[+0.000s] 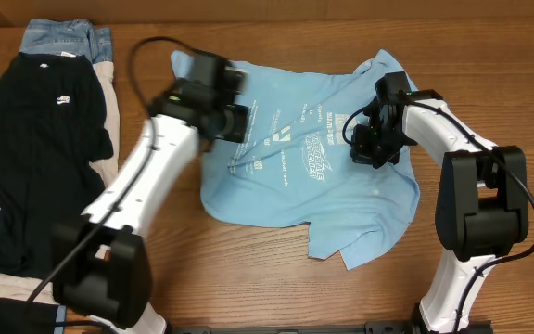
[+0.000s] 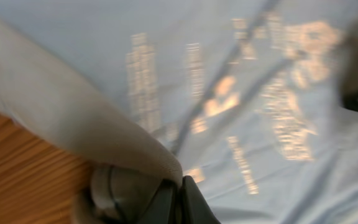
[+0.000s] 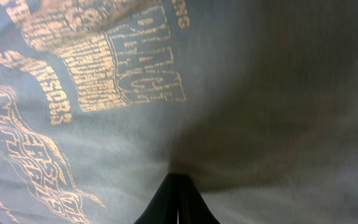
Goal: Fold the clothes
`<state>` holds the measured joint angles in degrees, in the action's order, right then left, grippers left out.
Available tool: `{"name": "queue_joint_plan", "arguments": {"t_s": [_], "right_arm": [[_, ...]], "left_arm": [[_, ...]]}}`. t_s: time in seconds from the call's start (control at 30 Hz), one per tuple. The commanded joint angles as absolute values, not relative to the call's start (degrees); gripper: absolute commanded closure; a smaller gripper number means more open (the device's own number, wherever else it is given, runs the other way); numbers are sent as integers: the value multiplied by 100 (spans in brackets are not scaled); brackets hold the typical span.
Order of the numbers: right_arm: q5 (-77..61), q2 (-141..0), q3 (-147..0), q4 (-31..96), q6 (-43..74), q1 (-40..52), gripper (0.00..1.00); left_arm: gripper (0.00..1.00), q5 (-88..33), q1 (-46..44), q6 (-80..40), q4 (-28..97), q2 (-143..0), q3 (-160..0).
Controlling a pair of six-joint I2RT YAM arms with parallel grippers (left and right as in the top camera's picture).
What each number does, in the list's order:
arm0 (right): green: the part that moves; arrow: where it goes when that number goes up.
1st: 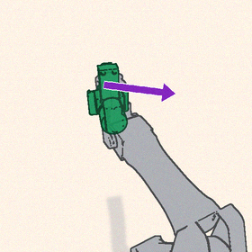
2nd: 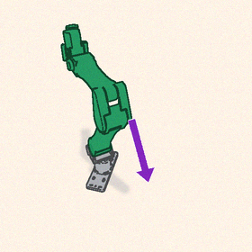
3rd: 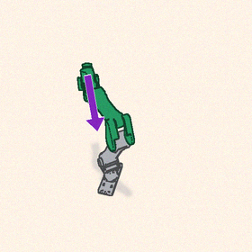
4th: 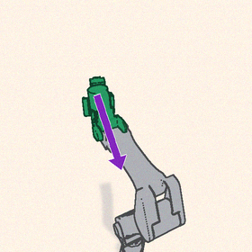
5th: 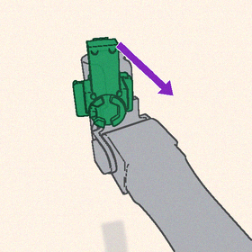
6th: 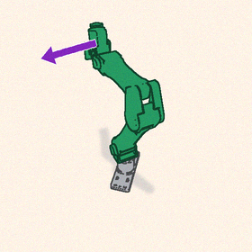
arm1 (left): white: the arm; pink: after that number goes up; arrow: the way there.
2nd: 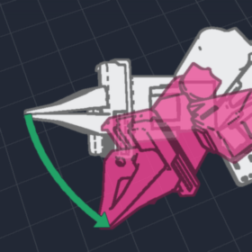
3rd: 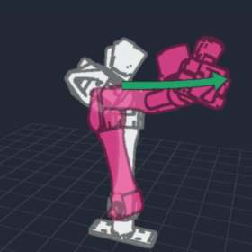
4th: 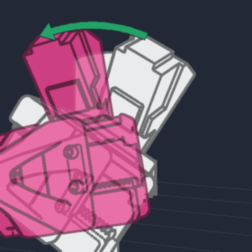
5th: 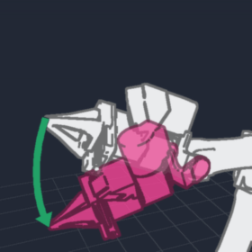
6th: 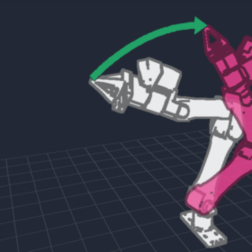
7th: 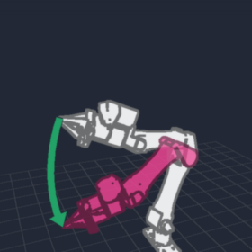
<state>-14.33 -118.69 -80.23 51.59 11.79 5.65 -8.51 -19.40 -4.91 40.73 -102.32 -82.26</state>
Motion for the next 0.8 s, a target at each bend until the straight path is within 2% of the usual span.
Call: {"name": "queue_joint_plan", "arguments": {"t_s": [0.0,0.03,0.07,0.13,0.17,0.2,0.3,0.53,0.77], "right_arm": [[-1411,-12068,-7977,5028,1225,473,96],[-1433,-12070,-7977,5019,1223,432,96],[-1455,-12068,-7977,5019,1221,388,96],[-1494,-12068,-7977,5033,1219,276,96],[-1531,-12068,-7977,5037,1216,228,96],[-1581,-12070,-7977,5039,1194,178,96],[-1579,-12068,-7977,5061,1173,93,96],[-1575,-12068,-7977,5061,1151,106,96],[-1575,-12068,-7977,5057,1153,106,95]], "left_arm": [[96,-1028,-2571,117,3929,-10720,-8287],[95,-972,-2687,180,3907,-10853,-8287],[83,-843,-2762,174,3896,-10984,-8287],[44,-744,-2788,141,3894,-11155,-8287],[32,-725,-2757,78,3892,-11207,-8287],[25,-725,-2700,8,3892,-11212,-8287],[16,-733,-2412,-226,3887,-11144,-8379],[6,-751,-1304,-333,3787,-10984,-9067],[14,-770,-305,-467,3166,-11306,-9070]]}}
